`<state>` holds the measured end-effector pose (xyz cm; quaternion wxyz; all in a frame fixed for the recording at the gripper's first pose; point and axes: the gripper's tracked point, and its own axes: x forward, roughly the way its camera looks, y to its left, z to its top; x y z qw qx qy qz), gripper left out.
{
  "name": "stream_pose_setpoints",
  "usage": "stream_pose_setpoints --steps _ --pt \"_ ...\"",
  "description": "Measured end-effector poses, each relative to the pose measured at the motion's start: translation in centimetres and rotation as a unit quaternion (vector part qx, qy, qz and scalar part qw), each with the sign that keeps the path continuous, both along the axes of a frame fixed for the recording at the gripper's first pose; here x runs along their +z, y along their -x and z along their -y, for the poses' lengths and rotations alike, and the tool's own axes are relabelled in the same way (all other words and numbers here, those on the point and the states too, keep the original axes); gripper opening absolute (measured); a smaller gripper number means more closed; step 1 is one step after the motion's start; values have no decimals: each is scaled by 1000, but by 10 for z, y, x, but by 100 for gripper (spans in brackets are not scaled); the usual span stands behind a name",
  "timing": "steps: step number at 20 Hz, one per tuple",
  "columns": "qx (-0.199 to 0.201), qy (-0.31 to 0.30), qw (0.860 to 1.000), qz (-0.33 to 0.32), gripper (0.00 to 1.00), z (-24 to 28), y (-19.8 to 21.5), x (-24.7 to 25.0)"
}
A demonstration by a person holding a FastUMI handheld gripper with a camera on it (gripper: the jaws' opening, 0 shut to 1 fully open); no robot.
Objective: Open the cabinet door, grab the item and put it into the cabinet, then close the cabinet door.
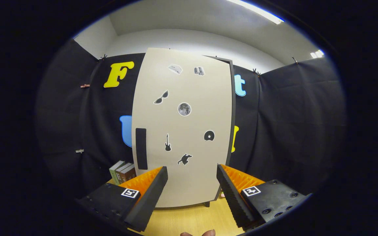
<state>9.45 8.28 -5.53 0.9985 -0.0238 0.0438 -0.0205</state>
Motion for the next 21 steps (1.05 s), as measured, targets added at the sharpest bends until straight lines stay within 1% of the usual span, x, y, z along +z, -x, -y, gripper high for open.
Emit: stream_pose_setpoints --steps 21 --pt "-6 -6 1000 9 98 6 2 -2"
